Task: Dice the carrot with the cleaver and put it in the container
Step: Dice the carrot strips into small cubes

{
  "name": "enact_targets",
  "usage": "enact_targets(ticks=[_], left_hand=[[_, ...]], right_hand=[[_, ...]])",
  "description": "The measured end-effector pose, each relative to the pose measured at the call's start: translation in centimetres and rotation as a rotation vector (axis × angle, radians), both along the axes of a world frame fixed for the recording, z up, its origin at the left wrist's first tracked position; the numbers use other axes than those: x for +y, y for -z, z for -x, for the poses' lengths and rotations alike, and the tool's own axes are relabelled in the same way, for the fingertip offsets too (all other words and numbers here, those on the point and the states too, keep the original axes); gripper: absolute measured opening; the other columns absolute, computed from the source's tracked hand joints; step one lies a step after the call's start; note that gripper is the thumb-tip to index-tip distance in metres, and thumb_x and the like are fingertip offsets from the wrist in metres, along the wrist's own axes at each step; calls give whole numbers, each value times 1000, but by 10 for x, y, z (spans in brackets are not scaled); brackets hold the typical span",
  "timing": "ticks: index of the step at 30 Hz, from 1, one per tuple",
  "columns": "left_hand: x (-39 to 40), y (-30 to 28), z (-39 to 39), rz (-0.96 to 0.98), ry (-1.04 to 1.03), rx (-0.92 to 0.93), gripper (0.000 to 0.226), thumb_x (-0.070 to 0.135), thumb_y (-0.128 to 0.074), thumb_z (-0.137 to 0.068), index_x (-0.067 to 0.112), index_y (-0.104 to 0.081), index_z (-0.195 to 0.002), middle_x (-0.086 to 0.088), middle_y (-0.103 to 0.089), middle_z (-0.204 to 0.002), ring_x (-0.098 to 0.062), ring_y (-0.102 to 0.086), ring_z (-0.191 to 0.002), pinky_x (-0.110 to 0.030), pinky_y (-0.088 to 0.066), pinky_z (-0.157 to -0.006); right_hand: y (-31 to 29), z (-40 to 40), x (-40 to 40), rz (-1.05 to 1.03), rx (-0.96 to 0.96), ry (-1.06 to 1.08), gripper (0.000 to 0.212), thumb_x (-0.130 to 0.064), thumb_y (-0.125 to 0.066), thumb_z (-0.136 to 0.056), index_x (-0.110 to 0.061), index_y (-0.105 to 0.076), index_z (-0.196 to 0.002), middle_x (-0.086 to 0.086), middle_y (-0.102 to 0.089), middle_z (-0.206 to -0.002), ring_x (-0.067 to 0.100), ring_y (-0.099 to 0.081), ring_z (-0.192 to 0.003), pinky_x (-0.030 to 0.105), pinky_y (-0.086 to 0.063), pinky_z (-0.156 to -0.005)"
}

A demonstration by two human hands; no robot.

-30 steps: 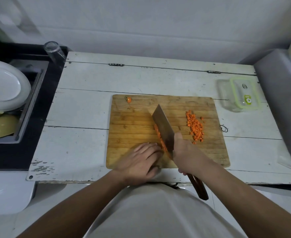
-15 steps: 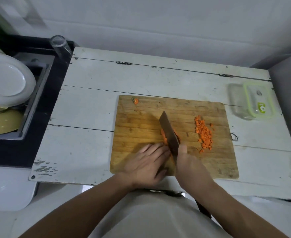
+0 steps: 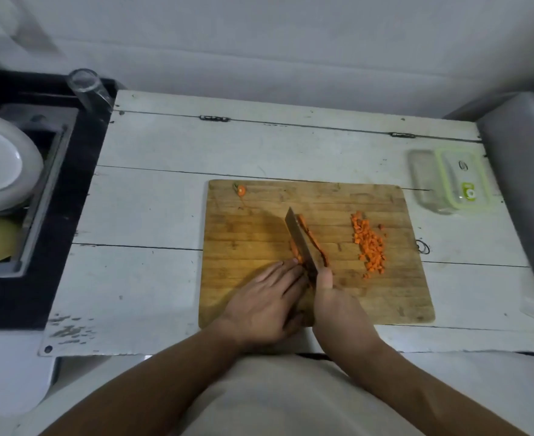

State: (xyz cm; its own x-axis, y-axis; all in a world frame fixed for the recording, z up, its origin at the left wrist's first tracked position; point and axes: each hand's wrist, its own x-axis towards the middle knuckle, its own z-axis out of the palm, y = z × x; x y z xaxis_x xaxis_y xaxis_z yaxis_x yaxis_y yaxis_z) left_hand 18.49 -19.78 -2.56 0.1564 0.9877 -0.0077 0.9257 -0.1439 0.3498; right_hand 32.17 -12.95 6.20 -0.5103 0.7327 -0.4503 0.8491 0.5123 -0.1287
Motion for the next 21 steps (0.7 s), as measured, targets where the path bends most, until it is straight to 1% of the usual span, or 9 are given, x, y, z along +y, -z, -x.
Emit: enact_targets(ticks=[2, 5, 7, 10, 12, 14, 18, 19, 21], left_hand=[[2, -1, 1, -22, 11, -13, 71, 53, -42, -97, 11, -41, -154, -11, -40, -158, -25, -26, -152, -41, -19, -126], [3, -1, 0, -46, 5, 27, 63, 52, -47, -95, 18, -47, -149, -8, -44, -154, -25, -31, -149, -40, -20, -126], [5, -2, -2, -61, 8, 49, 56, 50, -47, -96, 22, -52, -144, -7, -48, -150, -26, -35, -146, -40, -23, -124], [8, -4, -5, -89, 7, 69, 49, 48, -46, -98, 21, -55, -138, -7, -52, -143, -27, -41, -140, -40, -30, -119], [8, -5, -7, -96, -5, 60, 46, 46, -46, -98, 21, -56, -135, -7, -53, -140, -27, -42, -138, -40, -31, -118], [9, -7, -8, -111, -7, 50, 44, 45, -46, -99, 20, -59, -132, -8, -54, -136, -28, -44, -135, -40, -34, -114], [12, -12, -12, -134, -13, 85, 35, 41, -47, -98, 21, -63, -123, -8, -57, -129, -28, -51, -124, -40, -43, -102], [13, -13, -11, -122, -7, 108, 33, 40, -47, -97, 23, -62, -121, -7, -56, -129, -27, -51, -123, -40, -44, -100], [14, -14, -10, -86, -4, 159, 32, 38, -50, -93, 25, -61, -120, -5, -55, -131, -27, -51, -124, -39, -45, -99]], right_hand=[[-2, 7, 0, 23, 4, 7, 58, -8, -45, -98, -10, -16, -148, 8, -68, -110, 26, -69, -100, 37, -52, -81], [0, 3, 15, 131, 110, 132, 55, -3, -50, -90, -13, -24, -138, 11, -66, -96, 33, -67, -89, 42, -52, -73], [-4, -5, 18, 138, 128, 164, 49, -2, -48, -90, -13, -27, -133, 10, -63, -89, 32, -65, -83, 39, -47, -67], [-9, -18, -2, 61, 79, 90, 51, -1, -47, -90, -14, -27, -135, 11, -67, -95, 32, -69, -90, 34, -41, -65], [-7, -18, -5, 79, 95, 80, 52, 0, -47, -88, -13, -27, -135, 13, -68, -97, 33, -69, -92, 35, -43, -66], [-5, -5, 8, 118, 146, 126, 43, -2, -48, -88, -14, -30, -125, 13, -67, -95, 36, -68, -91, 40, -48, -69], [-7, 6, 26, 149, 222, 201, 28, -4, -46, -91, -18, -26, -105, 0, -46, -74, 34, -57, -81, 36, -39, -67], [-6, 0, 25, 154, 246, 220, 26, -7, -46, -92, -19, -26, -104, 0, -45, -73, 35, -59, -81, 38, -40, -65], [-7, -14, 21, 191, 276, 261, 22, -12, -46, -92, -20, -29, -103, 4, -54, -79, 35, -63, -78, 45, -49, -63]])
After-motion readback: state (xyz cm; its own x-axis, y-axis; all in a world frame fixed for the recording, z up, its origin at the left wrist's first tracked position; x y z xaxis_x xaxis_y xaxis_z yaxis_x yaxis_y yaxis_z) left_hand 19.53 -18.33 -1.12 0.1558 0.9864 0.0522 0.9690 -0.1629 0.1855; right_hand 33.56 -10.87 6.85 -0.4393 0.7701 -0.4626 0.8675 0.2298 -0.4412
